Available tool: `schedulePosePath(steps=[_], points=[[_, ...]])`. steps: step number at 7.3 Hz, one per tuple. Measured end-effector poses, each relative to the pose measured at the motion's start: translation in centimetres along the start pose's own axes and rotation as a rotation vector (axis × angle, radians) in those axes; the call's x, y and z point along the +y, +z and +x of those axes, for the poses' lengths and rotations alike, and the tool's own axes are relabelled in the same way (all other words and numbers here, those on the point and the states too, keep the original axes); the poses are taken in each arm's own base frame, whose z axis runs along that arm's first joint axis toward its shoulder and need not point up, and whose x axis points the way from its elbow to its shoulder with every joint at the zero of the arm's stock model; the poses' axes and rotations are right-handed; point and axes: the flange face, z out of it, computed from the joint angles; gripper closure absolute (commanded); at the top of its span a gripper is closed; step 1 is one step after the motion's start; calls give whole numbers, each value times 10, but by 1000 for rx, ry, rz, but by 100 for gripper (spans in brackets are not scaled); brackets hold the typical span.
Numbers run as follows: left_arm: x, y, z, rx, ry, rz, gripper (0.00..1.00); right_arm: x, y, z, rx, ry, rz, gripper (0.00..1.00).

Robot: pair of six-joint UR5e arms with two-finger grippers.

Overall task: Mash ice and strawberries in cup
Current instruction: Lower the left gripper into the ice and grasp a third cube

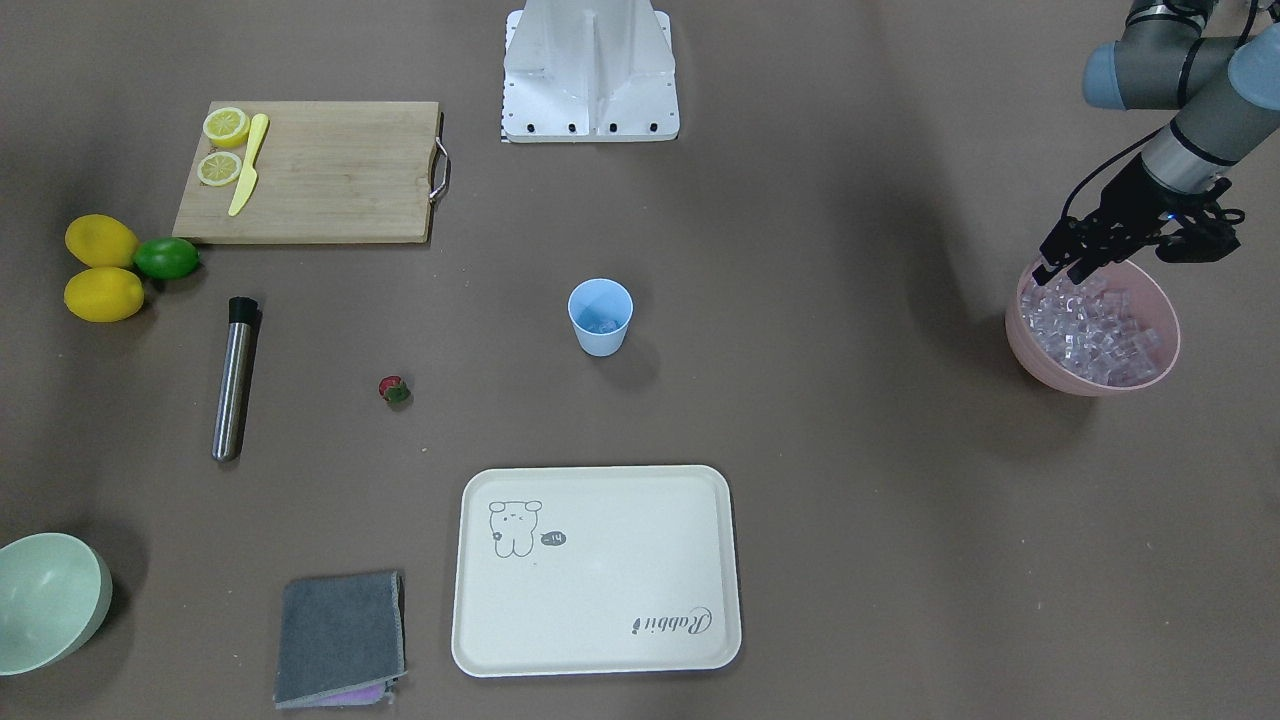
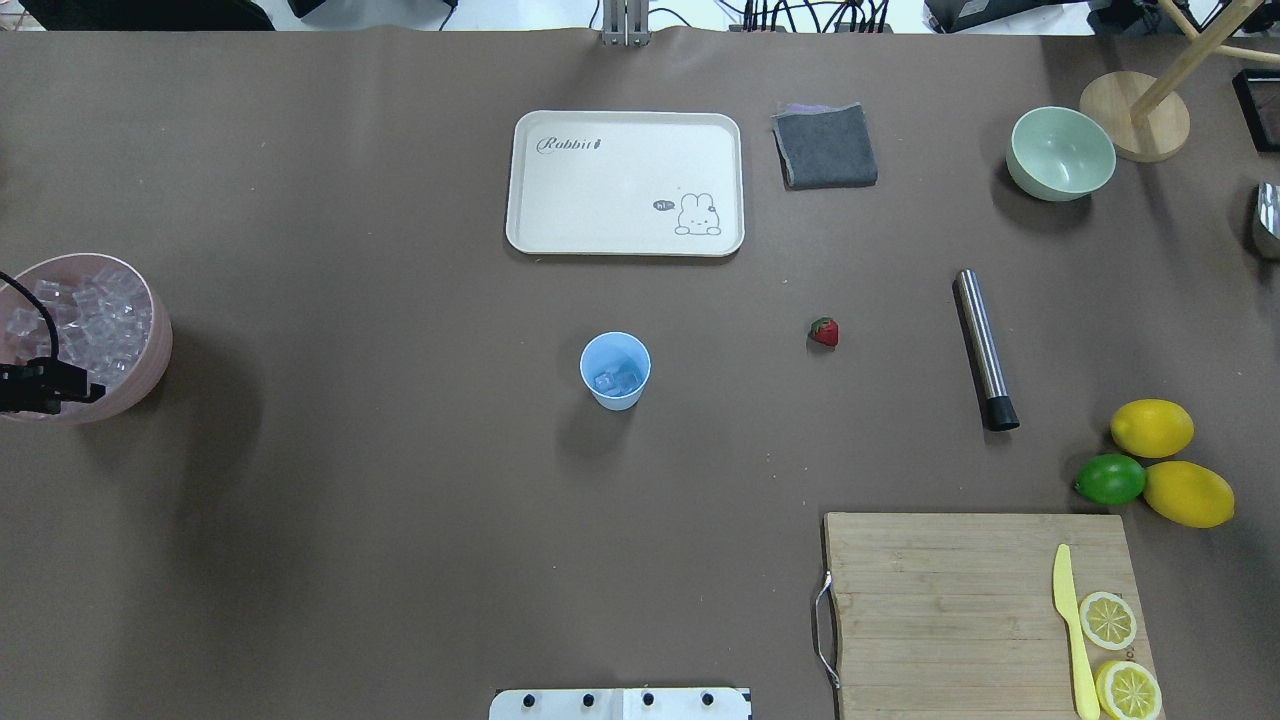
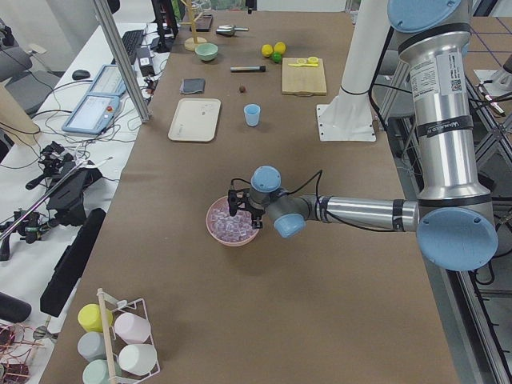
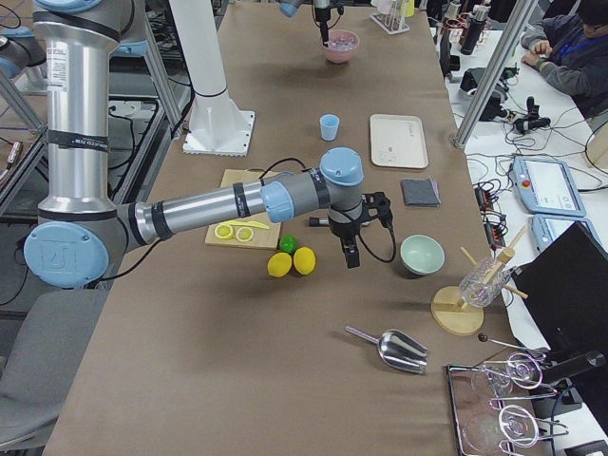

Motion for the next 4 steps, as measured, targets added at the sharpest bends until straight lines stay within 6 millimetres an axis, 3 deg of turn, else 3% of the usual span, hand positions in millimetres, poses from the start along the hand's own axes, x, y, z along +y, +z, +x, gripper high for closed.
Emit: schedulePosePath(steps=[4], points=[[1,2,3,2,5,-3,45,0,0,0,-1,0,0,0]])
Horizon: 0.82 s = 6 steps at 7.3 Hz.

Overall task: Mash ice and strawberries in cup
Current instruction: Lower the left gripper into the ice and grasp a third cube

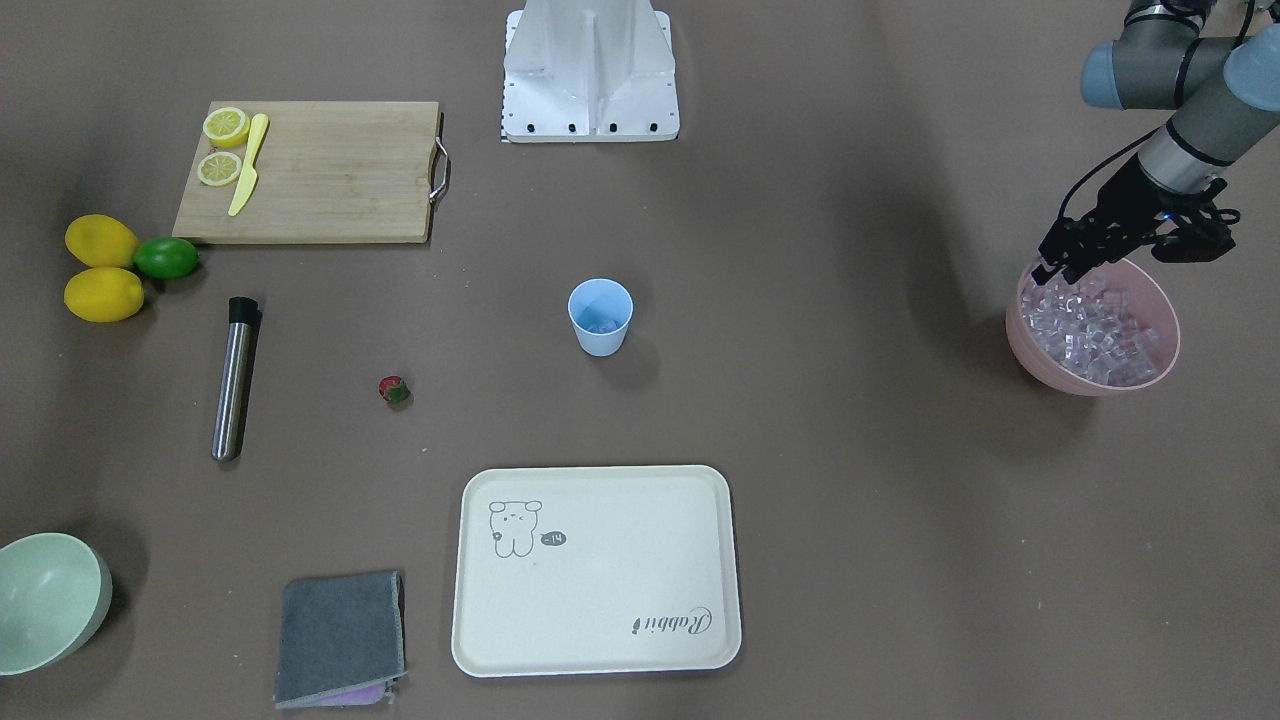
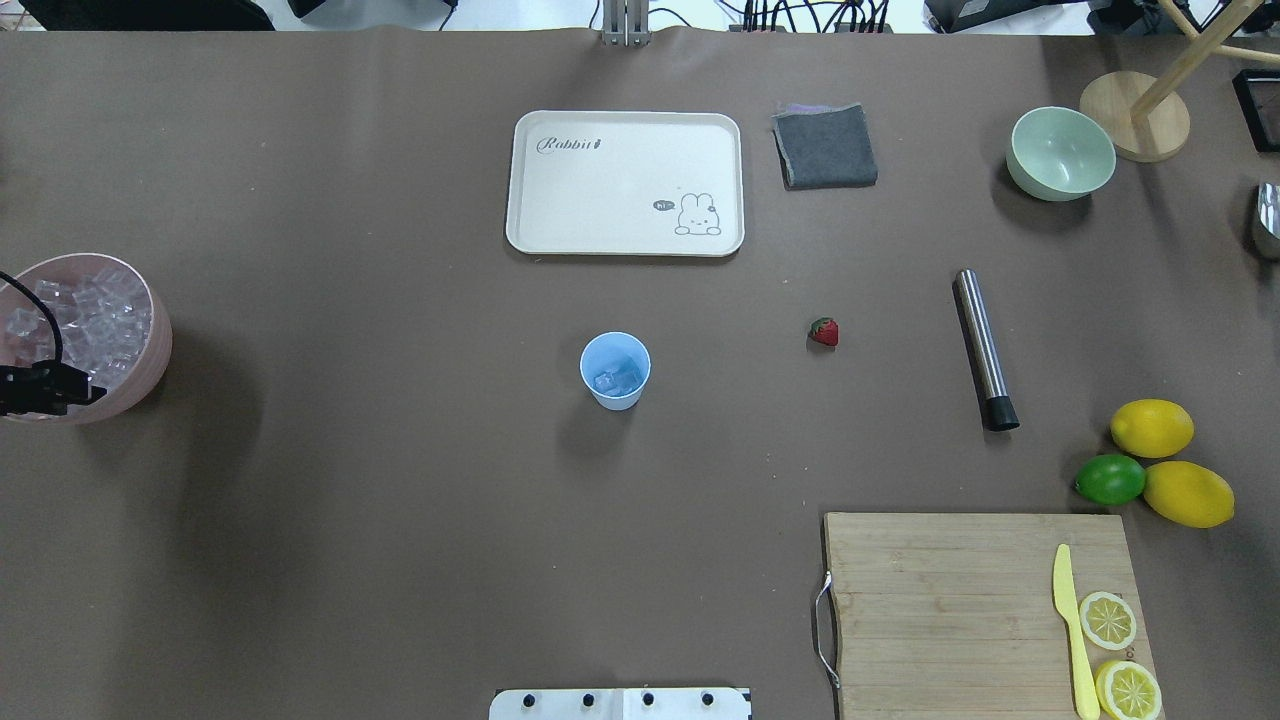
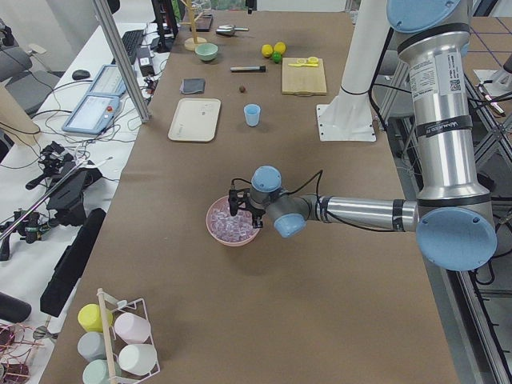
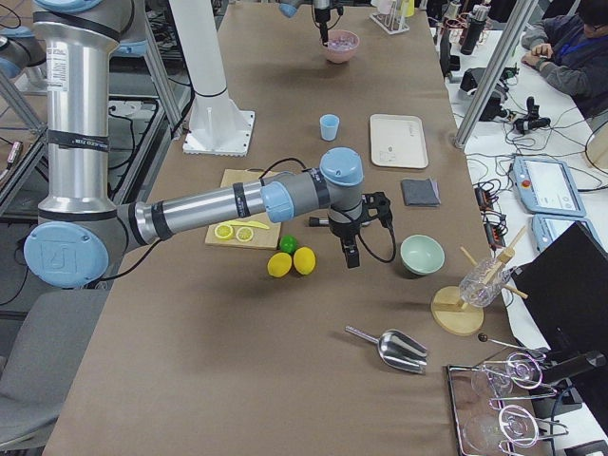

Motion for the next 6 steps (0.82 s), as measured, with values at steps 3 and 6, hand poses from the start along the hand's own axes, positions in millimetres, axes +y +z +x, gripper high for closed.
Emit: schedulePosePath(steps=[3,6], points=[[0,3,4,3,6,-3,63,0,0,0,0,0,0,0],[0,2,7,6,13,-4,100,0,0,0,-1,0,0,0]])
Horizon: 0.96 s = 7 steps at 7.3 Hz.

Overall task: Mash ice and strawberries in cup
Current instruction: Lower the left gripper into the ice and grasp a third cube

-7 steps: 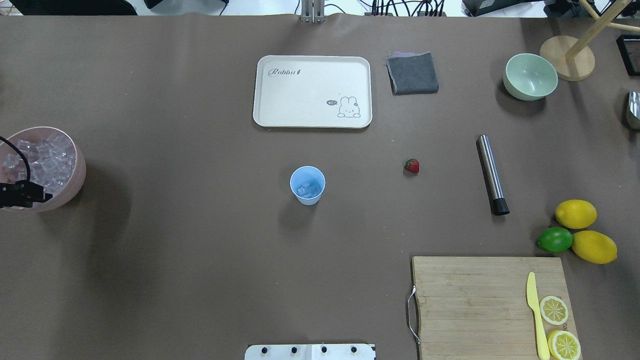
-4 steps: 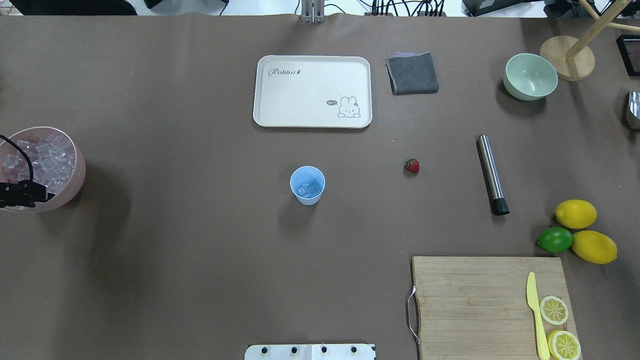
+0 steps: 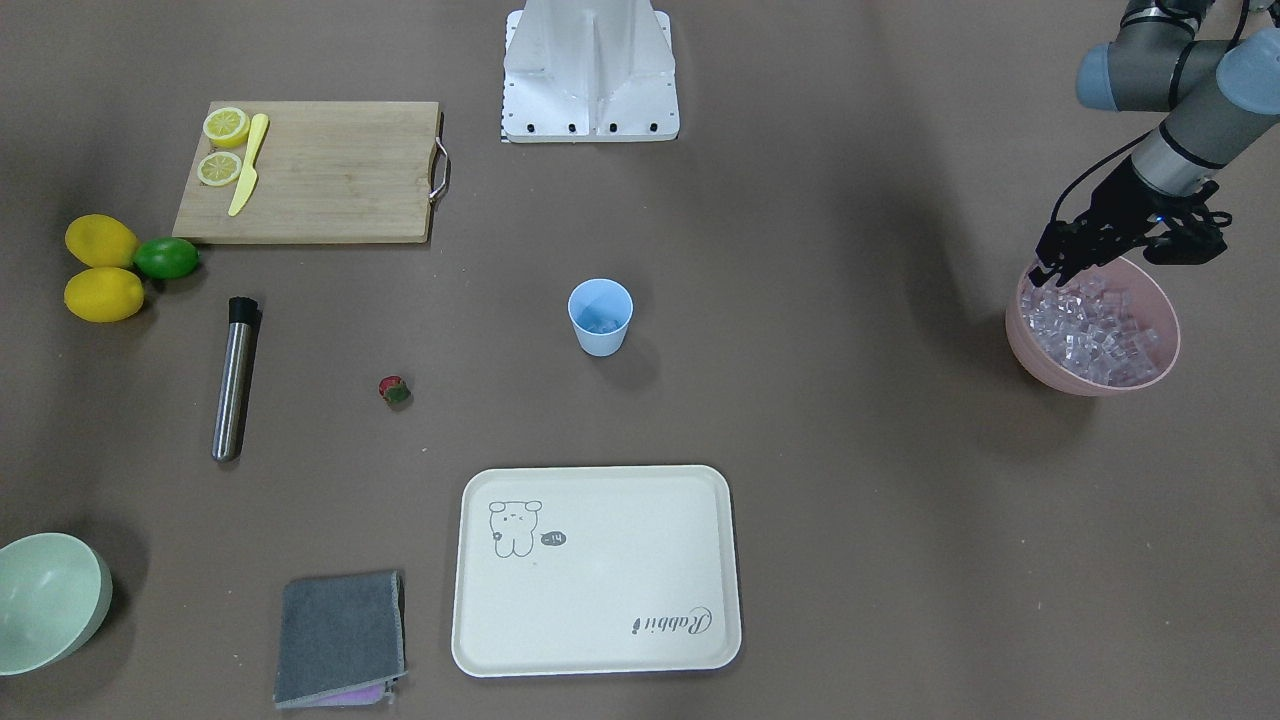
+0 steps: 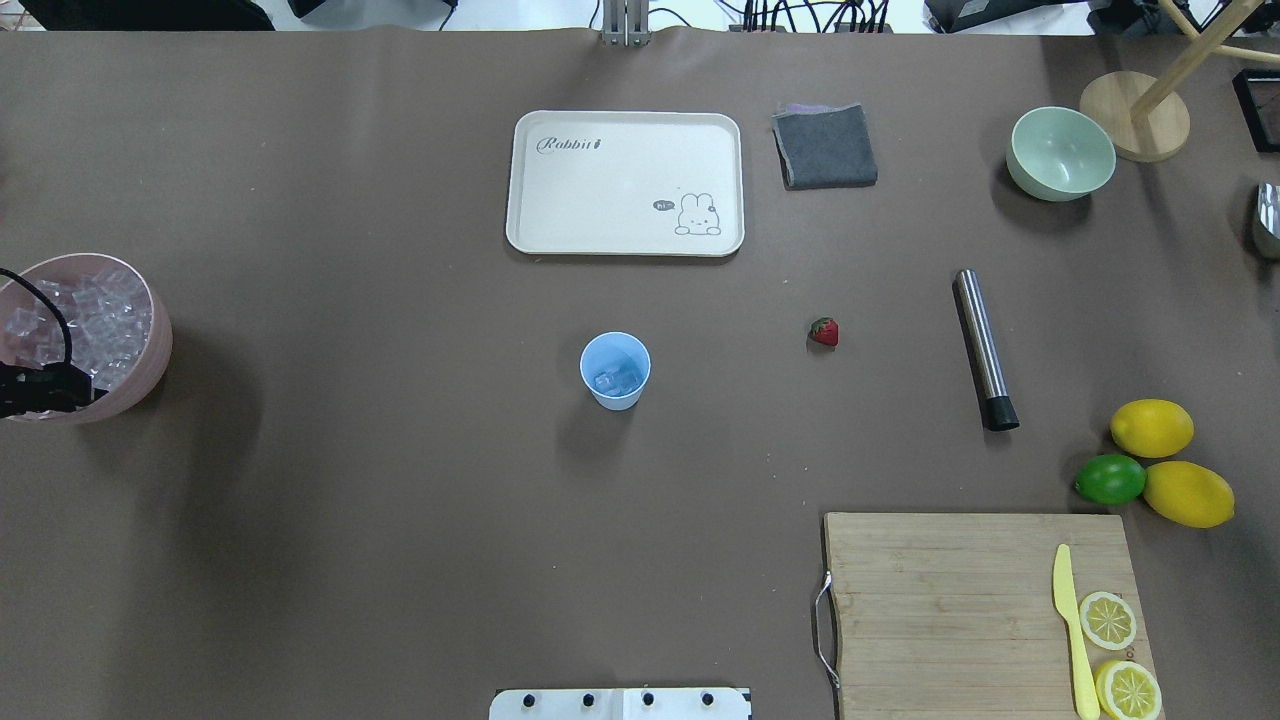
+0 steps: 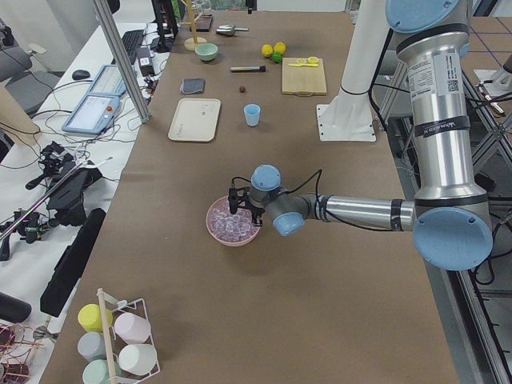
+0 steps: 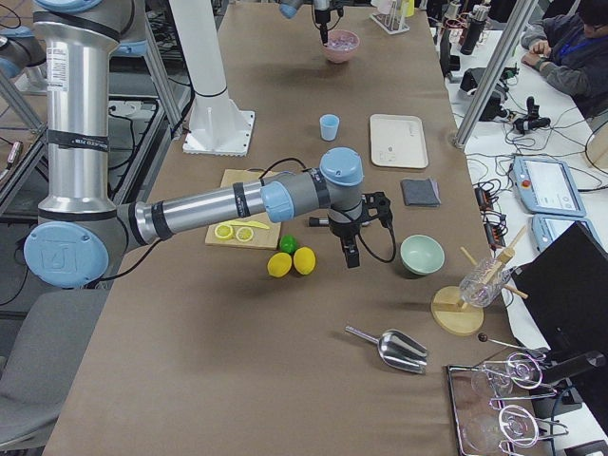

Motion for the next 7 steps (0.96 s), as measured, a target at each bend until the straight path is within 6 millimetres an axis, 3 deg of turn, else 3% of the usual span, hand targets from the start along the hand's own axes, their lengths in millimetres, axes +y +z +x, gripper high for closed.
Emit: schedulePosePath(steps=[3,5,7], points=[[0,-17,8,36,9,-6,100,0,0,-1,-2,-1,0,0],[-15,-47,8,83,32,14,100,0,0,-1,-4,0,0,0],[-39,-75,32,146,99,57,100,0,-1,-1,-5,0,0,0]])
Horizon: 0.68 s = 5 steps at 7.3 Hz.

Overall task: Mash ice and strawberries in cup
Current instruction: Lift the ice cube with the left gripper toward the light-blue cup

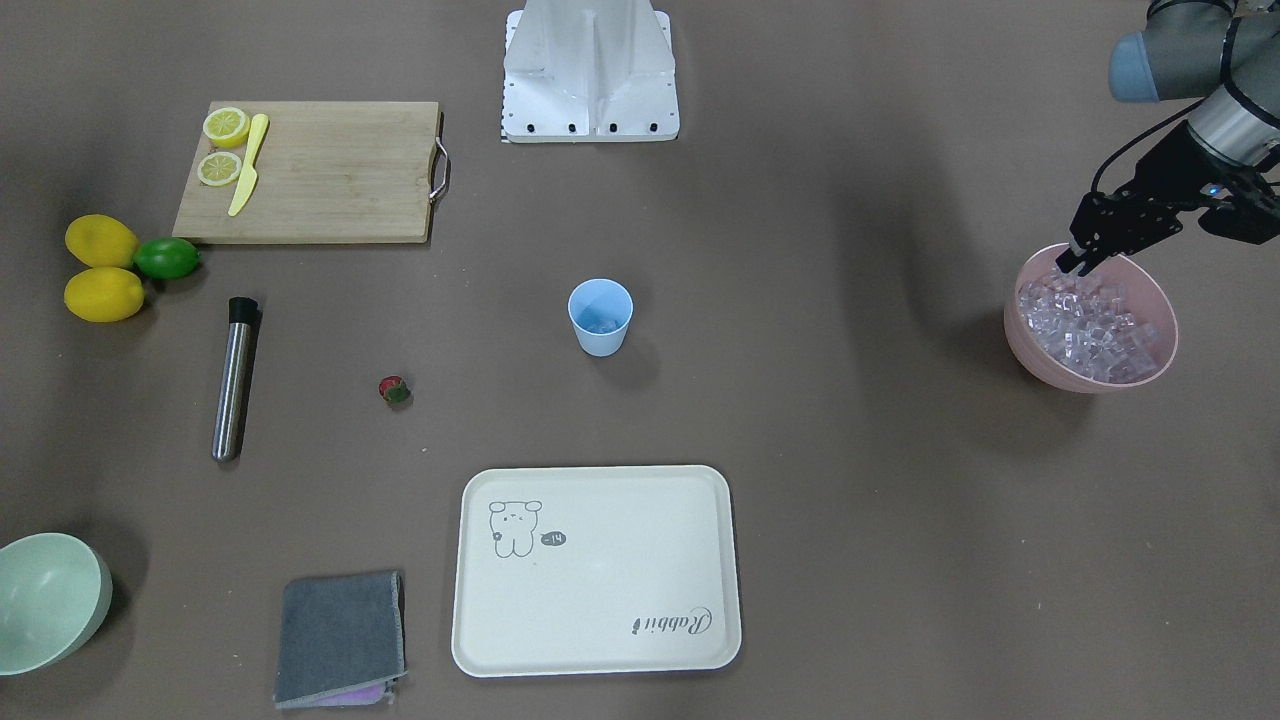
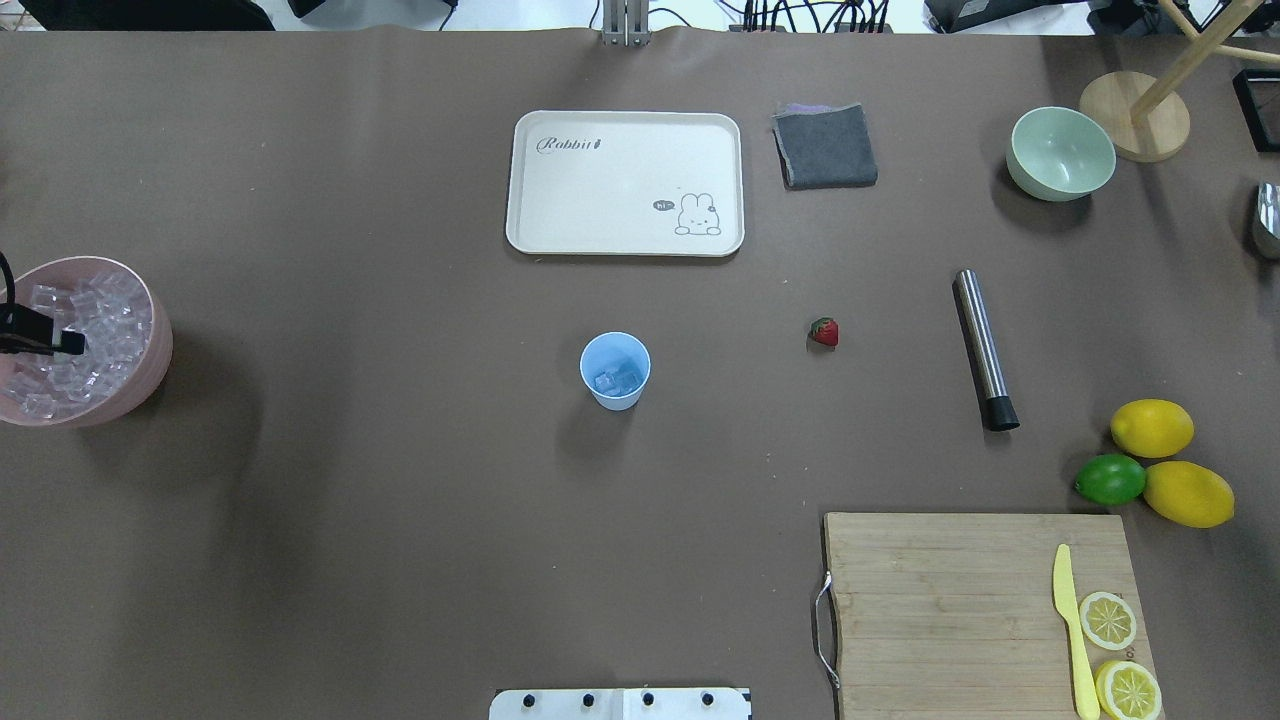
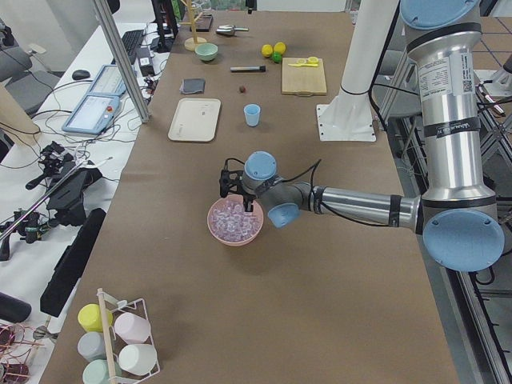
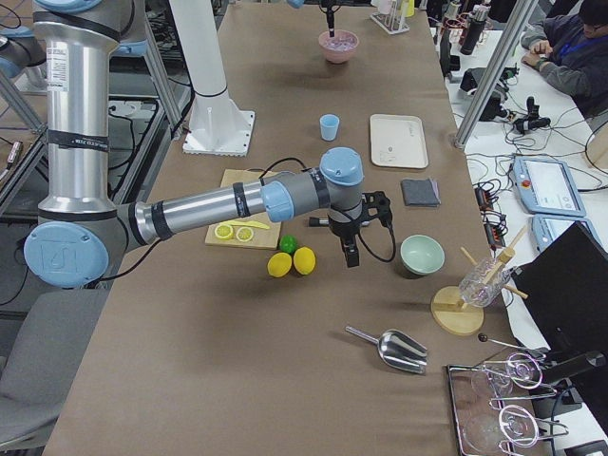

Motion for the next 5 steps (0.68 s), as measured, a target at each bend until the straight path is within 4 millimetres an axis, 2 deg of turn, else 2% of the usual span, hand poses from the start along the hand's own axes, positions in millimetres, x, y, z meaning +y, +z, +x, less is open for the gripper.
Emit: schedulePosePath(steps=[1,3,5], points=[[-19,-2,23,27,5,17,100,0,0,0,0,0,0,0],[-54,15,96,74,-62,21,100,1,0,0,0,0,-1,0],[-61,50,177,110,-135,36,100,1,1,1,0,2,-2,0]])
